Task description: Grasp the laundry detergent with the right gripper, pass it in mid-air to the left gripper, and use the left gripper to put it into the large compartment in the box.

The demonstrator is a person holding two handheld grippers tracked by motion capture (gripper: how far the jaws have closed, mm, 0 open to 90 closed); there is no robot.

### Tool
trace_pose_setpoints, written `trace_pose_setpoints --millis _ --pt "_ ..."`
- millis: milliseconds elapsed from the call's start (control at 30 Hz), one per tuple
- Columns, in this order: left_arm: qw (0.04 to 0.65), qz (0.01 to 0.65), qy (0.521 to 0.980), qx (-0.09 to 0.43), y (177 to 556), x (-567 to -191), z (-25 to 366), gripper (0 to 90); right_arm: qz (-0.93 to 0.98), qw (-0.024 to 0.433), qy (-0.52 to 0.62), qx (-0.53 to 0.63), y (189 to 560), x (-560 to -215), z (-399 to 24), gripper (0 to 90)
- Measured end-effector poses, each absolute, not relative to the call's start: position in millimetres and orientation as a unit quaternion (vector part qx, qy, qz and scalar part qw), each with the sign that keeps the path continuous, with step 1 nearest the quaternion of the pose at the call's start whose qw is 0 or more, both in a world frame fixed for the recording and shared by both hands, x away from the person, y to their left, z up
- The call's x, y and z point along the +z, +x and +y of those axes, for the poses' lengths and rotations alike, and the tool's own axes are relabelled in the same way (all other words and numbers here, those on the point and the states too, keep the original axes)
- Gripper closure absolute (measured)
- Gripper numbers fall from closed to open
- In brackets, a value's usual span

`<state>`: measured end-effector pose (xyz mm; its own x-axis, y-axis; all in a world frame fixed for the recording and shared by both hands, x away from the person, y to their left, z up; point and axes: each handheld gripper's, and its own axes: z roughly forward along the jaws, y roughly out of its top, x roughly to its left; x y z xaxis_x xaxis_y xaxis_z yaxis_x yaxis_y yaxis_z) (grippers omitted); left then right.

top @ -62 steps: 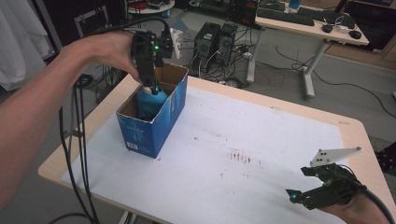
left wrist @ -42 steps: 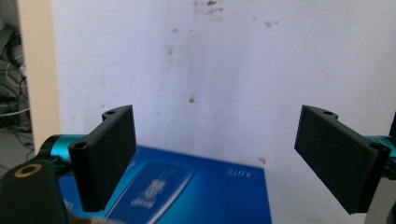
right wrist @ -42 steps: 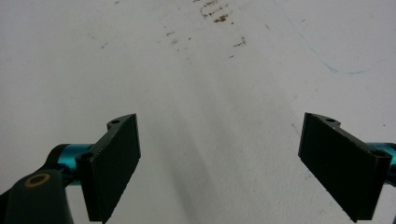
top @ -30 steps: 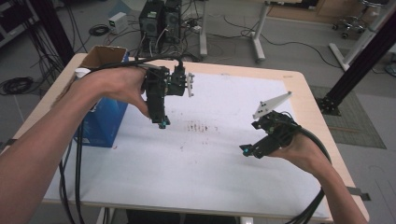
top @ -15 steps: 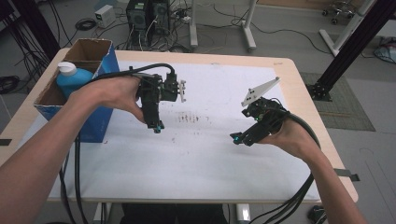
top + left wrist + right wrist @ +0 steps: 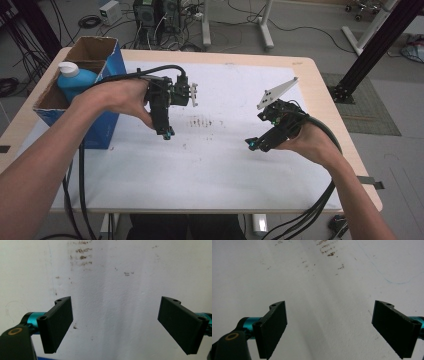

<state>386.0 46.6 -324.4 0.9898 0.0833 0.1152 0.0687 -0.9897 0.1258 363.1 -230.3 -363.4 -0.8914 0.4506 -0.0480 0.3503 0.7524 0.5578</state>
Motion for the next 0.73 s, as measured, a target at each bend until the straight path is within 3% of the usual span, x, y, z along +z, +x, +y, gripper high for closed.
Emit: trace_pose_setpoints --millis 733 --pt "0.064 0.036 0.995 0.063 384.2 -324.4 46.0 12.9 0.931 0.092 0.216 0.279 362.4 -362.9 -230.8 12.4"
